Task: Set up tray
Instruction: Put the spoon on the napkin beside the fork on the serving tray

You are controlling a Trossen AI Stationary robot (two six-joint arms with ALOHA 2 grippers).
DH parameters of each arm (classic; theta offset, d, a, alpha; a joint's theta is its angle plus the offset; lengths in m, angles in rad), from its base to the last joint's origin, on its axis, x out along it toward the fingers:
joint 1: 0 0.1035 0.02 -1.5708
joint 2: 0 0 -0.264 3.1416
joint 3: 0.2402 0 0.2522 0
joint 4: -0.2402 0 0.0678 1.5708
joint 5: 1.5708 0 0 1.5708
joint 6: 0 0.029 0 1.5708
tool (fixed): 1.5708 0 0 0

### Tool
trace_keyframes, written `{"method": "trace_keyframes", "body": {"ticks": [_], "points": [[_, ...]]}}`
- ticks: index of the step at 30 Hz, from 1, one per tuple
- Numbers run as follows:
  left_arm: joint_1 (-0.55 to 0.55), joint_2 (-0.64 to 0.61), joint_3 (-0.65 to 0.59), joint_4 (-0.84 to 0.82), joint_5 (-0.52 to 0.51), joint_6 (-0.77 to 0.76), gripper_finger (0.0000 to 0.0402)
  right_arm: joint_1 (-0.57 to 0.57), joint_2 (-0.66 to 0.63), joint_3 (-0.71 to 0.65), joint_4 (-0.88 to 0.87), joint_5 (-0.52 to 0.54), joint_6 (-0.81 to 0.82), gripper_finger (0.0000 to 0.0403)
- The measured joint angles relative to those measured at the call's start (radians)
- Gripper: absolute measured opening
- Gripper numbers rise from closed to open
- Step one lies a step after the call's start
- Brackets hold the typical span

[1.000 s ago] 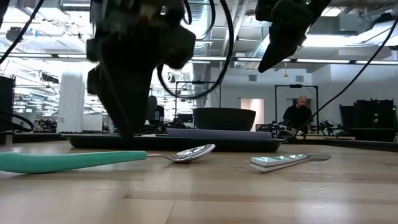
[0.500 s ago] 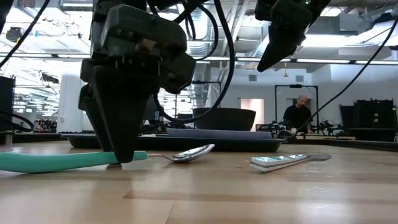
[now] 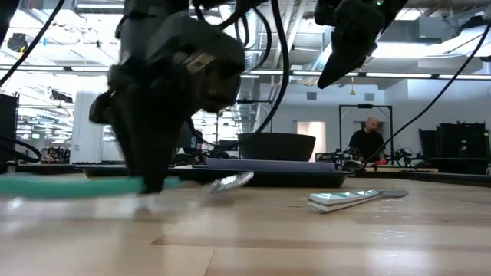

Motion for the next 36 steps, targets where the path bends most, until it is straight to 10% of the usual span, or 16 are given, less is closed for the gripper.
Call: {"method": "trace_keyframes", "body": {"ticks": [13,26,36], "points": [[0.081,-0.285,-0.013,-0.273,-0.257,-0.336,0.0026,0.000,0.000,0.000,0.000,0.000,0.000,0.0060],[0.687,-0.551,-0.398,0.004,-0.109,-0.066,0.0026,0.000,0.000,0.000,0.002,0.000,0.026,0.0060],[0.813,-0.460,-0.441,0.113,-0.047,-0.132,0.0026,0.000,0.000,0.000,0.004,0.000,0.029,0.0060]]}}
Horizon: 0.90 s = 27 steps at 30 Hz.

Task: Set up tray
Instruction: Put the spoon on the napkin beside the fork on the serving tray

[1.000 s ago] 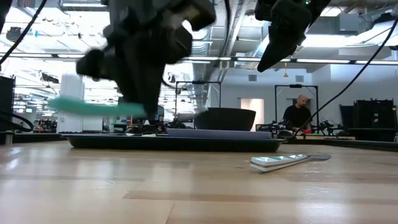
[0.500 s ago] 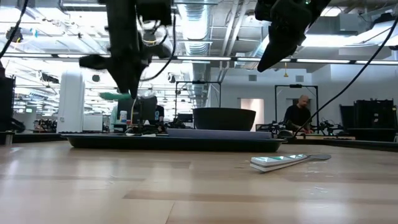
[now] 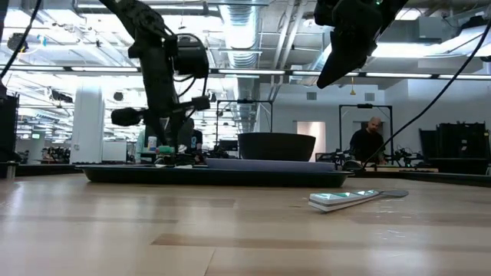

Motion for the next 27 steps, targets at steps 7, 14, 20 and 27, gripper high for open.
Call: {"method": "trace_keyframes", "body": {"ticks": [7,14,20,27], "points": [[0.036,0.016,0.000,-0.019,0.004,-0.001,0.0026,0.000,0.000,0.000,-0.003,0.000,0.000,0.0060],[0.052,0.016,0.000,-0.048,0.007,0.056,0.0026,0.000,0.000,0.000,-0.003,0.000,0.000,0.0060],[0.058,0.033,0.001,-0.035,0.002,0.058,0.0026,0.000,0.000,0.000,0.001,0.000,-0.001,0.0060],[0.056,0.086,0.001,-0.002,-0.013,0.066,0.0026,0.000,0.000,0.000,0.001,0.000,-0.002,0.0060]]}}
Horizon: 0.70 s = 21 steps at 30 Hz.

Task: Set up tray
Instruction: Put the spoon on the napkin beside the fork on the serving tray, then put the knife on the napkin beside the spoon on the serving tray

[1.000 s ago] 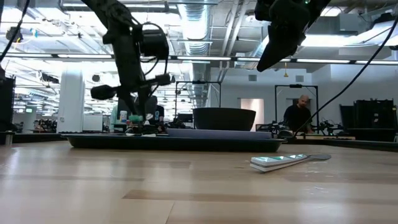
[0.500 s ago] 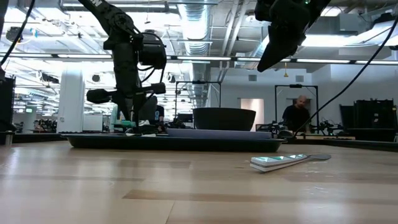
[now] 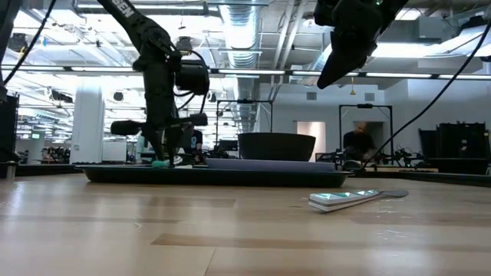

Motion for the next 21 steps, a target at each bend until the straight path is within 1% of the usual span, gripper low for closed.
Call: {"method": "trace_keyframes", "body": {"ticks": [5,7,9,13,15,18,21], "points": [[0.000,0.012,-0.001,0.002,0.002,0.018,0.0026,0.000,0.000,0.000,-0.010,0.000,0.000,0.0060],[0.000,0.012,-0.001,0.003,-0.014,0.023,0.0031,0.000,0.000,0.000,-0.008,0.000,0.000,0.0060],[0.002,0.012,-0.001,0.000,-0.017,0.024,0.0053,0.000,0.000,0.000,-0.010,0.000,0.000,0.0060],[0.003,0.012,-0.001,0.001,-0.020,0.028,0.0110,0.000,0.000,0.000,-0.012,0.000,0.000,0.0060],[0.003,0.012,-0.001,0.003,-0.021,0.028,0.0131,0.000,0.000,0.000,-0.011,0.000,0.000,0.0060],[0.003,0.012,-0.001,0.005,-0.021,0.029,0.0152,0.000,0.000,0.000,-0.011,-0.001,0.000,0.0060],[-0.002,0.010,0.000,0.041,-0.024,0.042,0.0161,0.000,0.000,0.000,-0.012,-0.002,0.000,0.0060]]}}
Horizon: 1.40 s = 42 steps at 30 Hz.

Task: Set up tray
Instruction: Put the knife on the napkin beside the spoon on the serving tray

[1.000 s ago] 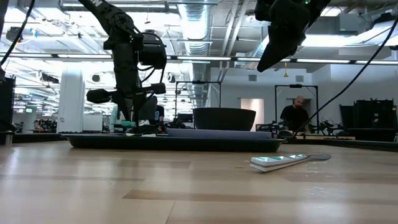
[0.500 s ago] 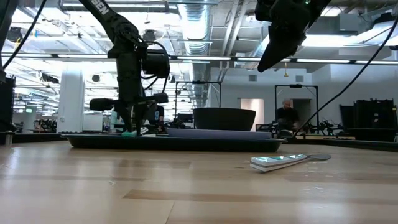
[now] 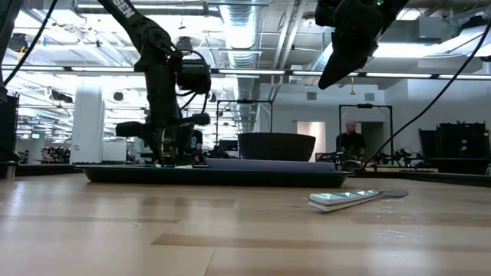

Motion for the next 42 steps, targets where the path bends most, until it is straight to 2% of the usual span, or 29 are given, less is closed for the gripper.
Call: {"method": "trace_keyframes", "body": {"ticks": [3,7,11,14,18,22,24,29,34,37,42], "points": [[-0.023,-0.007,0.042,0.025,-0.018,0.057,0.0162,0.000,0.000,0.000,-0.001,-0.002,0.000,0.0060],[-0.102,-0.018,0.157,0.011,0.007,0.215,0.0159,0.000,0.000,0.000,-0.014,-0.002,0.000,0.0060],[-0.257,-0.019,0.289,-0.008,0.022,0.296,0.0154,0.000,0.000,0.000,-0.056,-0.006,0.000,0.0060],[-0.398,-0.019,0.361,0.005,-0.016,0.346,0.0149,0.000,0.000,0.000,-0.102,-0.035,0.001,0.0060],[-0.559,-0.019,0.394,0.012,-0.096,0.409,0.0144,0.009,0.000,0.000,-0.187,-0.148,-0.001,0.0060],[-0.652,-0.018,0.395,0.009,-0.131,0.435,0.0143,0.058,0.000,-0.037,-0.212,-0.312,-0.072,0.0060],[-0.677,-0.018,0.395,0.011,-0.135,0.417,0.0143,0.097,0.000,-0.056,-0.225,-0.366,-0.115,0.0060],[-0.698,0.015,0.398,0.069,-0.119,0.241,0.0143,0.157,0.000,-0.080,-0.215,-0.364,-0.097,0.0060],[-0.698,0.148,0.402,0.246,0.054,0.185,0.0143,0.158,0.000,-0.079,-0.184,-0.360,-0.039,0.0060],[-0.699,0.230,0.446,0.242,0.103,0.167,0.0143,0.157,0.000,-0.078,-0.184,-0.357,-0.022,0.0060],[-0.697,0.317,0.540,0.136,0.099,0.173,0.0143,0.153,-0.001,-0.069,-0.187,-0.356,0.008,0.0060]]}}
